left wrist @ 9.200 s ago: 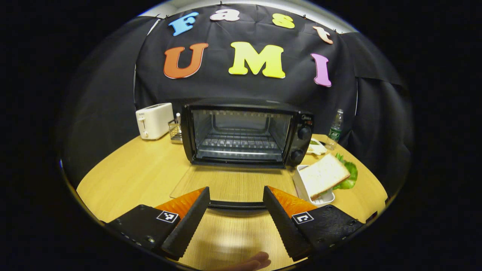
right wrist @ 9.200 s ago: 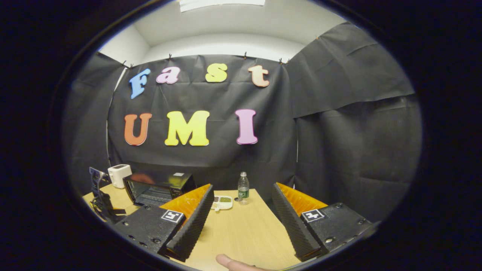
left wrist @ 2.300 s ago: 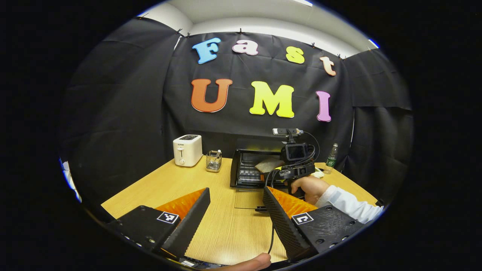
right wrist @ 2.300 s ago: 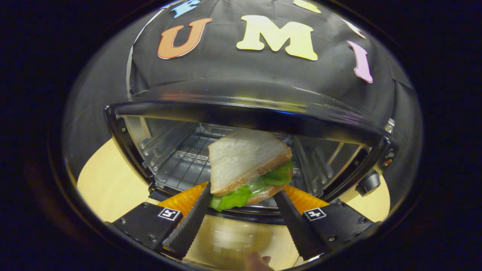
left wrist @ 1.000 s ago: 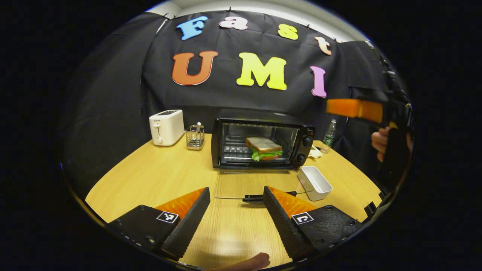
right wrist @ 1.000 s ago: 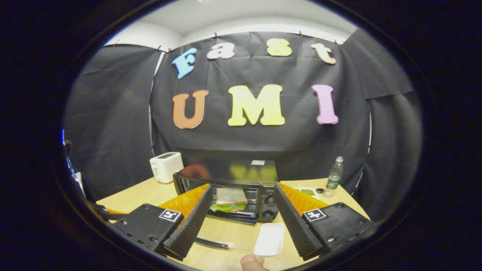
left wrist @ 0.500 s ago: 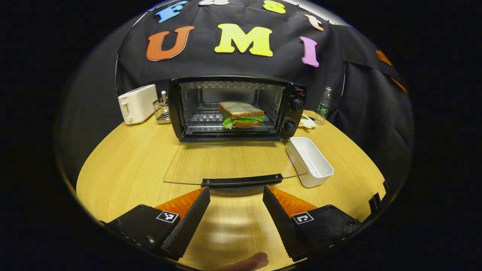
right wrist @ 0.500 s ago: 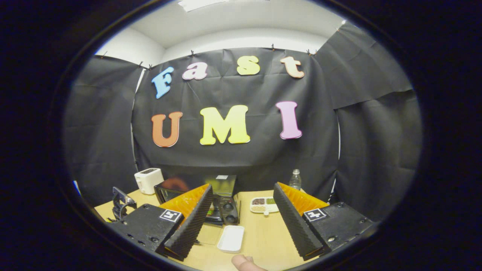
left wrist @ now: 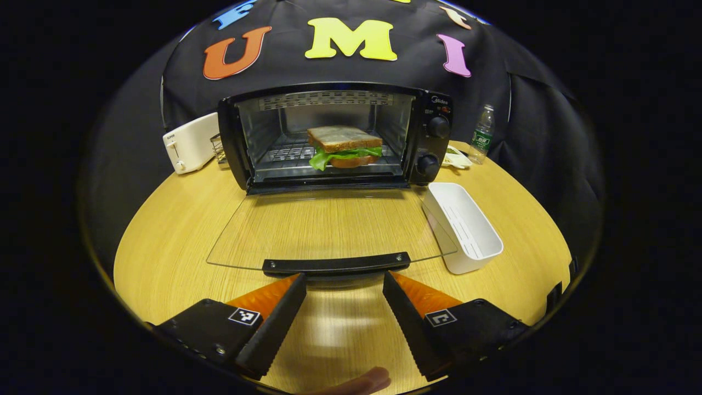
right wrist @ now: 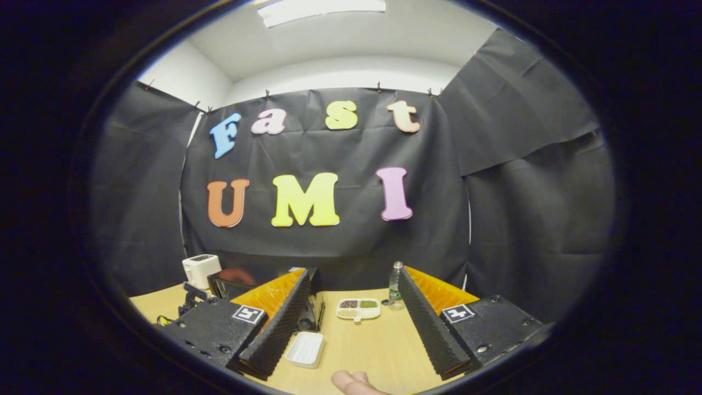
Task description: Open the electric oven with the left hand, put the food in, and close the electric oven.
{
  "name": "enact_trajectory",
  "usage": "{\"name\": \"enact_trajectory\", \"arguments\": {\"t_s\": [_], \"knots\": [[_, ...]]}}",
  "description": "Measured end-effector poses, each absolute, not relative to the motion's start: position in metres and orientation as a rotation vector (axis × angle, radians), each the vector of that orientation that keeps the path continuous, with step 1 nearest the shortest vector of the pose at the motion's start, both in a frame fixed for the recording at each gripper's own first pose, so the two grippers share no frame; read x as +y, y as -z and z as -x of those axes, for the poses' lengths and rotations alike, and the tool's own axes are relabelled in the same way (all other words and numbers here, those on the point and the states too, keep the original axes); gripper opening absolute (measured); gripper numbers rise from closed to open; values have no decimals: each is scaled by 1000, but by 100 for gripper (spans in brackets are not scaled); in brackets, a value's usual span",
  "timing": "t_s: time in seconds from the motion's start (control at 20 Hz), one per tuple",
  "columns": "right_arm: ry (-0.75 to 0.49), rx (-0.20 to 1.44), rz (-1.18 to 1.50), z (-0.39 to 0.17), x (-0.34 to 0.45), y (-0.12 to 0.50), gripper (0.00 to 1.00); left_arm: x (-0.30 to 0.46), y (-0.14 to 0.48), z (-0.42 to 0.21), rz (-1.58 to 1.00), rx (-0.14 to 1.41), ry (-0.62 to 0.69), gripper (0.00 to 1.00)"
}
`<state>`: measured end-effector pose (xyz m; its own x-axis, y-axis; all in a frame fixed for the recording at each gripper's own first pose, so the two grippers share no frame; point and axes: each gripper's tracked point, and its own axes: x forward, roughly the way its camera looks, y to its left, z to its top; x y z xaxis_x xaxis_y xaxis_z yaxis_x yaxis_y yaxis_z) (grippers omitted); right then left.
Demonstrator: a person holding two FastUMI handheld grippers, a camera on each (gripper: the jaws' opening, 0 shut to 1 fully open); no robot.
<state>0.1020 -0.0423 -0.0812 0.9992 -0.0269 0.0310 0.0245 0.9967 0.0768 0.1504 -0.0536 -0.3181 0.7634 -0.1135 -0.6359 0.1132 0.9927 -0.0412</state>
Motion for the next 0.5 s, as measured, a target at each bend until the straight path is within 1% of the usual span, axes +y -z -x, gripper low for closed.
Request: {"name": "enact_trajectory", "arguments": {"t_s": [0.2, 0.5], "knots": [[53, -29, -85, -106, -62, 78, 100, -52, 318, -153, -11, 707, 107, 93], [51, -36, -99, -105, -76, 76, 100, -50, 295, -155, -53, 668, 96, 93]]}}
